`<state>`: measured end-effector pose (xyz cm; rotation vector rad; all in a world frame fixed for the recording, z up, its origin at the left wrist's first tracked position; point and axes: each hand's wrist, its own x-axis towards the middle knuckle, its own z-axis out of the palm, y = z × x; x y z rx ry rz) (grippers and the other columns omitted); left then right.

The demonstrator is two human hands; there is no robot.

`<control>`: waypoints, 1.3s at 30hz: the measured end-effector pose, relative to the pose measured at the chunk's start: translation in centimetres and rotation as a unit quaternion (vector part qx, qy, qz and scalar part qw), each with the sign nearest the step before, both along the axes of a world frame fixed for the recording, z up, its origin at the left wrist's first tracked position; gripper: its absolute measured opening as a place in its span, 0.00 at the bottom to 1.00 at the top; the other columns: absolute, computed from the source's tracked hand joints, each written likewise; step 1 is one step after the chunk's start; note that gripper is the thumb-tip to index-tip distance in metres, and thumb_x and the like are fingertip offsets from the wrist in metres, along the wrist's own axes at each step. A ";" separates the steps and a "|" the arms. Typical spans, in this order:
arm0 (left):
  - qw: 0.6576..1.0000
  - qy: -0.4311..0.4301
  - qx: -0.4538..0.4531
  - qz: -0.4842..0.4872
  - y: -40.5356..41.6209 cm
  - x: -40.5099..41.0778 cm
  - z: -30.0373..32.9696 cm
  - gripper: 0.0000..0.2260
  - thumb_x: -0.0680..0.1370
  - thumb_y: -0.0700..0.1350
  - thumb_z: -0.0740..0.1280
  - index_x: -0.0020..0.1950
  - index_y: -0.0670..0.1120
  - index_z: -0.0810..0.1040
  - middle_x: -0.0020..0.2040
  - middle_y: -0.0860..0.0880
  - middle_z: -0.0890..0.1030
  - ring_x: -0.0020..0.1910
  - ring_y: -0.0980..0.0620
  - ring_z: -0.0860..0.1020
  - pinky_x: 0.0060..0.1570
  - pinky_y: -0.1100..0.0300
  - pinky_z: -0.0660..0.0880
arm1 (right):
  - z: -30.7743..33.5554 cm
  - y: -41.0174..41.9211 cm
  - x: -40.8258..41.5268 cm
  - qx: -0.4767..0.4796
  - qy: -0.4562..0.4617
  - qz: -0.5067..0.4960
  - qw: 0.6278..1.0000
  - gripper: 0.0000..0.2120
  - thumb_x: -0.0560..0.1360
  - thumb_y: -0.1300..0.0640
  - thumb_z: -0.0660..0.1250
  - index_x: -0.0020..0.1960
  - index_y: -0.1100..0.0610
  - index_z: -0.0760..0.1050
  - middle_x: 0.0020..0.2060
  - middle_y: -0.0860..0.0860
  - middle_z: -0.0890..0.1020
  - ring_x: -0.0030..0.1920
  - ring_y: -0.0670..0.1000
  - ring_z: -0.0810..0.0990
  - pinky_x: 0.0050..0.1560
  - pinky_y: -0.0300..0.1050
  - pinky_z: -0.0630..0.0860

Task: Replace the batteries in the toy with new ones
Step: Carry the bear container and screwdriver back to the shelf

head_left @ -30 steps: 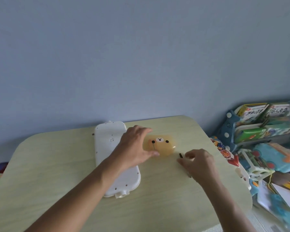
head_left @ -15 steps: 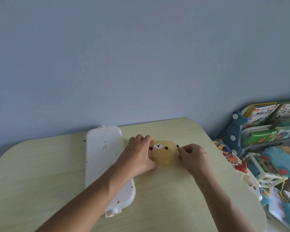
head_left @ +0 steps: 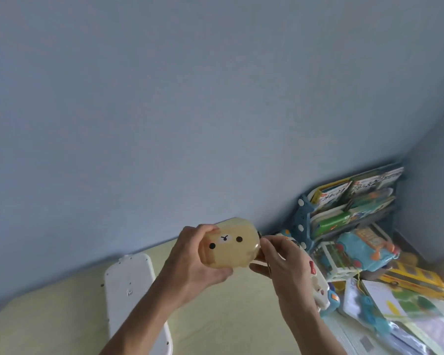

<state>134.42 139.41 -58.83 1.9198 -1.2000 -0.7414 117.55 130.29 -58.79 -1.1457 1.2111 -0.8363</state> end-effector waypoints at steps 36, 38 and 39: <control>0.832 0.148 -0.123 -0.520 -25.2 -85.0 59.7 0.38 0.63 0.49 0.83 0.68 0.54 0.68 0.58 0.49 0.80 0.56 0.48 0.82 0.53 0.53 0.82 | 62.7 -3.9 -87.4 -0.146 0.076 -0.254 0.953 0.25 0.69 0.70 0.76 0.65 0.61 0.79 0.29 0.51 0.85 0.37 0.56 0.86 0.51 0.55 0.84; 0.820 0.153 -0.121 -0.538 -27.8 -89.4 58.9 0.38 0.64 0.49 0.83 0.68 0.54 0.67 0.58 0.49 0.80 0.56 0.49 0.82 0.54 0.54 0.82 | 62.1 -6.1 -91.3 -0.140 0.077 -0.269 0.950 0.24 0.69 0.70 0.77 0.64 0.60 0.81 0.32 0.57 0.84 0.38 0.59 0.86 0.50 0.53 0.85; 0.815 0.158 -0.120 -0.545 -29.4 -91.5 58.3 0.38 0.64 0.49 0.83 0.68 0.53 0.67 0.58 0.50 0.80 0.56 0.50 0.81 0.54 0.54 0.82 | 61.7 -7.4 -93.1 -0.140 0.077 -0.276 0.948 0.23 0.68 0.71 0.77 0.63 0.60 0.81 0.33 0.61 0.84 0.39 0.60 0.86 0.50 0.53 0.85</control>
